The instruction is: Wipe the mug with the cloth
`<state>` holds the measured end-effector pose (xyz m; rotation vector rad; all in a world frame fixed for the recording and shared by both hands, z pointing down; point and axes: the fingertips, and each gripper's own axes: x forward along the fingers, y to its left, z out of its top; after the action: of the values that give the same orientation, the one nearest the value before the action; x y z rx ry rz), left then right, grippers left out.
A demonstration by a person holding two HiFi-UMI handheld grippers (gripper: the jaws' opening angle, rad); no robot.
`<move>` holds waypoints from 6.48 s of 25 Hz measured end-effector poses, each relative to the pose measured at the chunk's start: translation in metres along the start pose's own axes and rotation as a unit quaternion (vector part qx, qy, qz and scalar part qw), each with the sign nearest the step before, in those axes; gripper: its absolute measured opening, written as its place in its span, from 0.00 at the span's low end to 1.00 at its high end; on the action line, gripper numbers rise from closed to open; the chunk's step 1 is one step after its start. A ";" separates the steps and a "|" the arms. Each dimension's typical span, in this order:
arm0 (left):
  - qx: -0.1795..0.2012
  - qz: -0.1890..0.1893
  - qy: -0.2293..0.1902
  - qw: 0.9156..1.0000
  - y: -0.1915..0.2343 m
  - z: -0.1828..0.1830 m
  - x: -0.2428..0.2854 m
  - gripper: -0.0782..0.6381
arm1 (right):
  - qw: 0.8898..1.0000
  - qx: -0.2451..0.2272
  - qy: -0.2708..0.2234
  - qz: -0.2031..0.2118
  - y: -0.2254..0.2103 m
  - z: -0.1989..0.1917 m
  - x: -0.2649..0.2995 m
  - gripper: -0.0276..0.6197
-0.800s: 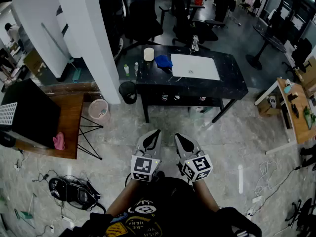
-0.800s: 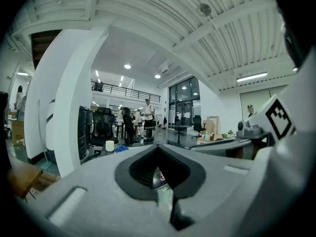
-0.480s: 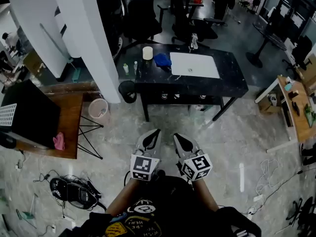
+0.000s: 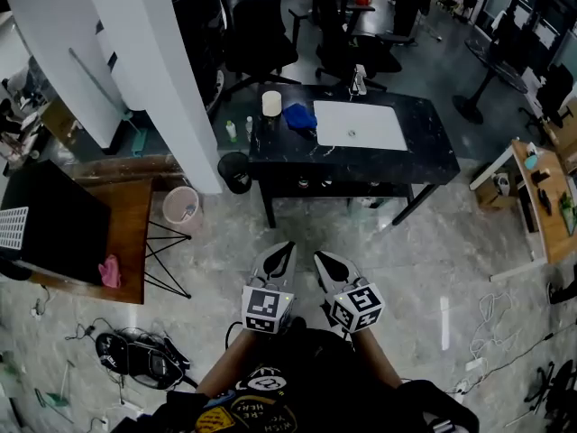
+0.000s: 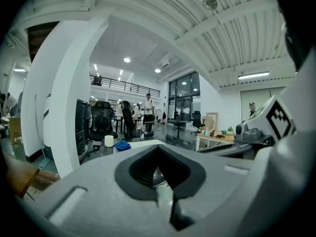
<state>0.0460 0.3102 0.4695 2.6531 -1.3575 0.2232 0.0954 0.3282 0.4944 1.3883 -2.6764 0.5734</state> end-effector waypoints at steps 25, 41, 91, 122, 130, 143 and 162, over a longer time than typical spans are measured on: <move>-0.044 0.000 0.030 0.999 0.210 0.003 0.169 0.11 | 0.997 -0.028 0.069 0.022 -0.082 0.055 0.249 0.05; -0.086 0.041 0.077 0.992 0.358 -0.044 0.420 0.11 | 0.972 -0.123 0.194 -0.047 -0.364 0.033 0.470 0.26; -0.187 0.073 0.217 0.955 0.473 -0.121 0.525 0.11 | 0.932 -0.247 0.264 0.003 -0.360 0.025 0.602 0.27; -0.200 0.082 0.232 0.949 0.496 -0.132 0.521 0.11 | 0.913 -0.318 0.246 -0.071 -0.413 0.089 0.623 0.27; -0.227 0.073 0.245 0.940 0.472 -0.133 0.526 0.11 | 0.901 -0.324 0.286 0.029 -0.331 0.020 0.587 0.27; -0.221 0.063 0.205 0.951 0.482 -0.112 0.490 0.11 | 0.949 -0.121 0.255 -0.142 -0.456 0.031 0.584 0.27; -0.027 0.013 0.022 0.999 0.425 0.060 0.437 0.11 | 0.992 -0.060 0.013 -0.111 -0.342 0.172 0.480 0.05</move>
<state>-0.0434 -0.2931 0.5276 2.5727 -1.3656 0.2449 0.1052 -0.2838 0.5464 1.6012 -2.4463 0.4011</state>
